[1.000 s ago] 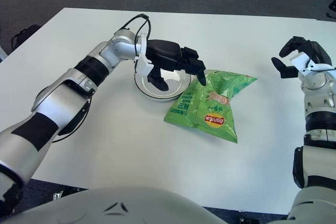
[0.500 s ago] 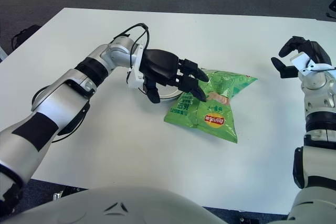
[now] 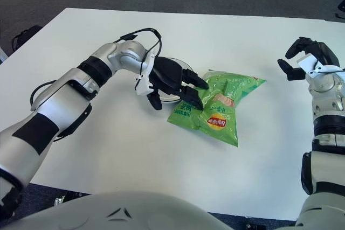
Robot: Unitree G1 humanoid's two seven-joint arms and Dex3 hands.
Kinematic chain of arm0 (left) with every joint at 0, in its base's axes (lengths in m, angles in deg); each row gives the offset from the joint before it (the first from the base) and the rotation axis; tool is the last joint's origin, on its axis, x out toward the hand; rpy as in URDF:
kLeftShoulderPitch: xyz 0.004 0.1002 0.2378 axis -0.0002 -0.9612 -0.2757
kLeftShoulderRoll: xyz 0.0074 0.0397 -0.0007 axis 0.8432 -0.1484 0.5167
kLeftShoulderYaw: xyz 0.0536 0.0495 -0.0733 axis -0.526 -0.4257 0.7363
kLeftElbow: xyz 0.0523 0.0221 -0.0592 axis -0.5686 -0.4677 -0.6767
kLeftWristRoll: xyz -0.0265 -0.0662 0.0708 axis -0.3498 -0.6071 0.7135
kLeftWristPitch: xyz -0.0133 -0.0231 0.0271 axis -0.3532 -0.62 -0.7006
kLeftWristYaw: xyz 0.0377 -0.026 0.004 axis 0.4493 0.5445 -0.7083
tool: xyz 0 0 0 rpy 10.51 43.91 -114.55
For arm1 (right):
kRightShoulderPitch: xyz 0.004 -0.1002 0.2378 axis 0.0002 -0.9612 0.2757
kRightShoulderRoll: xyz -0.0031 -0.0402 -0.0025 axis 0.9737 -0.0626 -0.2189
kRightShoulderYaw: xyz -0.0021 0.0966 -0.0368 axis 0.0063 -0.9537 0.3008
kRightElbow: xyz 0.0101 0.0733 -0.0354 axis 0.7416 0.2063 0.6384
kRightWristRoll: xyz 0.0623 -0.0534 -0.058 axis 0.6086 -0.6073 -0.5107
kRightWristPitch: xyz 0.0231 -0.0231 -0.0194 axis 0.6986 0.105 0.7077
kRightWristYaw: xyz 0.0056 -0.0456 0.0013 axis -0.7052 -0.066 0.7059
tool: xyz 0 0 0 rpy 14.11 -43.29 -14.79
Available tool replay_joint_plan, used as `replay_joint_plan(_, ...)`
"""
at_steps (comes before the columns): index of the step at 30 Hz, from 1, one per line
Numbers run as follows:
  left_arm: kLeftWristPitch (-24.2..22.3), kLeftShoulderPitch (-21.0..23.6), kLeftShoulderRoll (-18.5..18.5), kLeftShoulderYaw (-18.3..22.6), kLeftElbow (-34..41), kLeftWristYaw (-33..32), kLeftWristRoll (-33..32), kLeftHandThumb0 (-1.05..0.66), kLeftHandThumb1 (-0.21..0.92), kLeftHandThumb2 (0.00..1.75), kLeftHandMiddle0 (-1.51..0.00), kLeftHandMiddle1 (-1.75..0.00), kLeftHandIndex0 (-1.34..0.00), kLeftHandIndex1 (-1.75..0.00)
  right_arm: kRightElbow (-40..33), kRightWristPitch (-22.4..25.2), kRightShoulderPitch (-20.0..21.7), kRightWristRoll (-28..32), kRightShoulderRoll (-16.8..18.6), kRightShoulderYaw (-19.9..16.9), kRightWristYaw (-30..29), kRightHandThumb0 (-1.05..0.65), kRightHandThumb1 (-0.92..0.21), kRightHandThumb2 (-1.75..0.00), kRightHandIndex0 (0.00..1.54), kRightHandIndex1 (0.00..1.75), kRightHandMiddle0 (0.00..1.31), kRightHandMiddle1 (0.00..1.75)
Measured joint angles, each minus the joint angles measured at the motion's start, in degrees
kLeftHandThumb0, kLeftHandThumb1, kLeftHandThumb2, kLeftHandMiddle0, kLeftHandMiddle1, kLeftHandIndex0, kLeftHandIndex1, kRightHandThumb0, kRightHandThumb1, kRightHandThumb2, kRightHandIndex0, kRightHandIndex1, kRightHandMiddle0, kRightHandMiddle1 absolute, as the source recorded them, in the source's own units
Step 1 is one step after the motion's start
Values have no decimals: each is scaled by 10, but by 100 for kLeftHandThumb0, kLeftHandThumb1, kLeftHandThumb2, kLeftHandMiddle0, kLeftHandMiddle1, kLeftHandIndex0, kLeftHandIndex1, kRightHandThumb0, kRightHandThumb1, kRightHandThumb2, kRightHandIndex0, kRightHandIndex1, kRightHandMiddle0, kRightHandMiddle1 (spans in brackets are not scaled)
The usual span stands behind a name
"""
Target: Put the snack into the plate.
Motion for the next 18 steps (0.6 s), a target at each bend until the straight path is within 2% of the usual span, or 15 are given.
replay_joint_plan(3, -11, 4, -4, -14, 0, -21, 21, -30, 88, 109, -6, -2, 0, -36, -5, 6, -3, 3, 0, -2, 5, -48, -33, -129, 121, 175, 60, 175)
replay_joint_plan(6, -26, 15, -9, -29, -5, -44, 44, -40, 91, 111, -6, -2, 0, -31, -9, 11, -6, 4, 0, -4, 7, -48, -33, -129, 122, 175, 60, 175)
replay_joint_plan(12, -47, 36, -18, -53, -15, -87, 77, -52, 92, 115, -7, -2, 0, -28, -20, 15, -7, 6, 1, -7, 11, -48, -33, -129, 123, 175, 60, 175)
replay_joint_plan(18, -73, 57, -30, -66, -48, -121, 96, -56, 92, 115, -6, -1, 0, -28, -29, 16, -11, 10, 2, -13, 13, -48, -33, -129, 123, 175, 60, 175)
